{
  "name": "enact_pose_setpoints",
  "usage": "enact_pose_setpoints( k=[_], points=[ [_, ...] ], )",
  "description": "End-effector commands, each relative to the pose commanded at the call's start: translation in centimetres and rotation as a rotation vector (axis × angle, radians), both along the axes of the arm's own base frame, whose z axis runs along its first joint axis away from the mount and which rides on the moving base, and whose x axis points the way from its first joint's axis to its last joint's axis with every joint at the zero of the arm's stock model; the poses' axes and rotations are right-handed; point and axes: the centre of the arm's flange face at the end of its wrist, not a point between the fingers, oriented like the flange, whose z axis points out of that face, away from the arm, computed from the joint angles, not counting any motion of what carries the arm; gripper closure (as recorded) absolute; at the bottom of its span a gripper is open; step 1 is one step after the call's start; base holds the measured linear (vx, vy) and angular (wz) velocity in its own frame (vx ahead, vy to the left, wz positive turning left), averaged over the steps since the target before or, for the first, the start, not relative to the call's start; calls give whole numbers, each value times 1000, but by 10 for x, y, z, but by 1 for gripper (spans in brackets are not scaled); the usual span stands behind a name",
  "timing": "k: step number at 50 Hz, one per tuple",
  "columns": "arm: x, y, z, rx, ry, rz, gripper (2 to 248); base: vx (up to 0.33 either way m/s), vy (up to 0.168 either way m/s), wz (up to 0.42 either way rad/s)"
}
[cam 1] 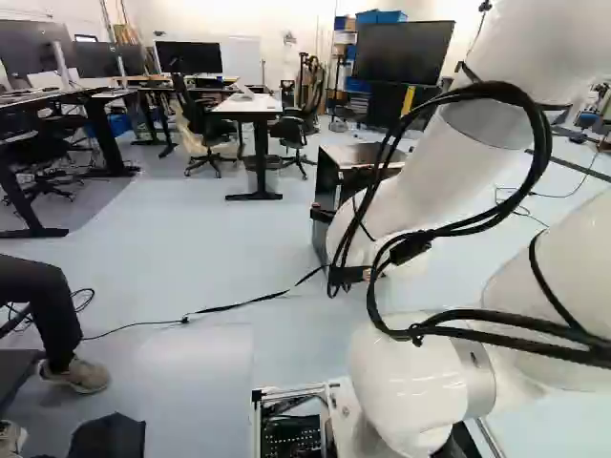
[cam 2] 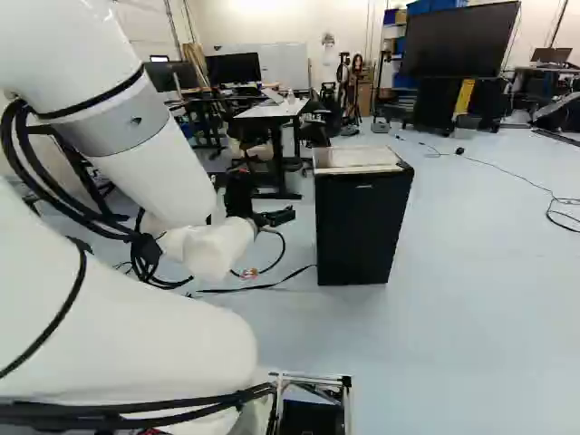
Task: Open the fridge door
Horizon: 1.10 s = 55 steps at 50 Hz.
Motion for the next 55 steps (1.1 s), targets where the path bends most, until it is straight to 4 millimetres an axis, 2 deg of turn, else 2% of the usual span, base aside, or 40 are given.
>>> enact_pose_setpoints(
  k=[15, 55],
  points=[
    [3, 0, 0, 0, 2, 0, 3, 0, 0, 0],
    [31, 0, 4, 0, 12, 0, 3, 0, 0, 0]
  ],
)
